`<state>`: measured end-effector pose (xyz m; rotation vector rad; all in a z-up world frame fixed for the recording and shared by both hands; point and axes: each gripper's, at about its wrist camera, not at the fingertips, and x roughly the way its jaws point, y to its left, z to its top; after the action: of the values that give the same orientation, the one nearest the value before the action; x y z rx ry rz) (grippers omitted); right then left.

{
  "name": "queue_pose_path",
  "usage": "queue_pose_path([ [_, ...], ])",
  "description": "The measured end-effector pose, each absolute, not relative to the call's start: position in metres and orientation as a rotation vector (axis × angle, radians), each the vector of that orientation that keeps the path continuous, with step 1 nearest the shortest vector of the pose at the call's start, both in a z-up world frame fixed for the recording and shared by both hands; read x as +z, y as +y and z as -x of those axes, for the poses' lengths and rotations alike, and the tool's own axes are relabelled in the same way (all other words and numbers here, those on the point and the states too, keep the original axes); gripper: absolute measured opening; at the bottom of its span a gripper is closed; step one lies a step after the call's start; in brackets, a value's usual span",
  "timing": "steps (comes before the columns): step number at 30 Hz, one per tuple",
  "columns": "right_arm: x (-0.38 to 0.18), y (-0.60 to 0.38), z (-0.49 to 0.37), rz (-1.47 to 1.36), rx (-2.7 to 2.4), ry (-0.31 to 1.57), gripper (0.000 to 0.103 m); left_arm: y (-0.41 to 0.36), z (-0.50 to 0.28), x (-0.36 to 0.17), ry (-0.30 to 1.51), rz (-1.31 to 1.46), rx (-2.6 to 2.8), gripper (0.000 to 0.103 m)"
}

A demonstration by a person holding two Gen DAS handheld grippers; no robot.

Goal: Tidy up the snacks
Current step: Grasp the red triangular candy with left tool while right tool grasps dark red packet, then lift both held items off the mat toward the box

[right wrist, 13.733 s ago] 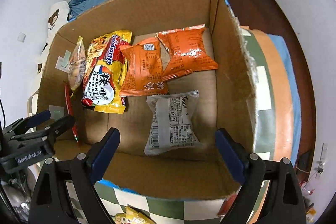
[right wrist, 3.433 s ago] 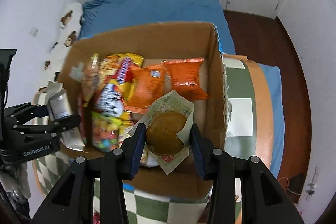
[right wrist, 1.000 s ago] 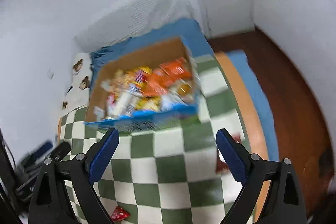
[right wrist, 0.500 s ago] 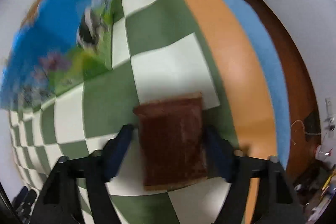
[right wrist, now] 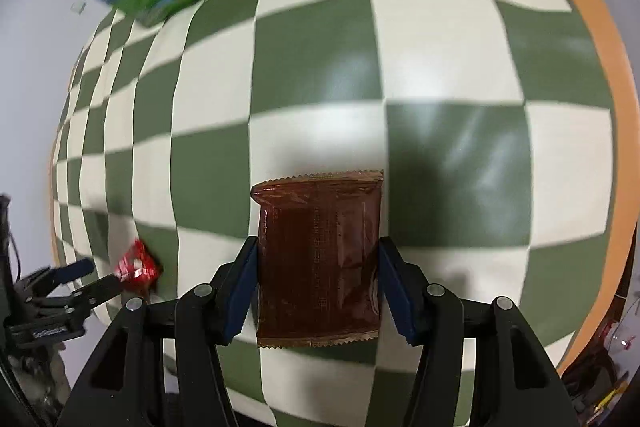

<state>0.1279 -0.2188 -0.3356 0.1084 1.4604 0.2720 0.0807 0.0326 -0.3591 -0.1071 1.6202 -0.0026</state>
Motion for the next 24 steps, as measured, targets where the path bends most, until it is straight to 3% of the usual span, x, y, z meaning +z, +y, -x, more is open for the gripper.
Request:
queue_pose_path([
  [2, -0.341, -0.216, -0.119, -0.079, 0.281, 1.473, 0.060, 0.018, -0.084, -0.369, 1.644, 0.087, -0.056, 0.082],
  [3, -0.341, -0.218, -0.119, -0.074, 0.281, 1.474, 0.060, 0.014, -0.085, -0.370, 1.632, 0.077, -0.065, 0.065],
  [5, -0.341, -0.220, -0.117, -0.076, 0.281, 1.482, 0.060, 0.007, -0.089, -0.376, 1.637, 0.077, -0.070, 0.044],
  [11, -0.346, -0.218, -0.117, -0.127, 0.266, 1.504, 0.060, 0.018, -0.092, -0.382, 1.609, 0.241, -0.022, 0.044],
  [24, -0.361, -0.200, -0.113, -0.132, 0.232, 1.554, 0.061, 0.010, -0.089, -0.393, 1.615, 0.244, -0.004, 0.044],
])
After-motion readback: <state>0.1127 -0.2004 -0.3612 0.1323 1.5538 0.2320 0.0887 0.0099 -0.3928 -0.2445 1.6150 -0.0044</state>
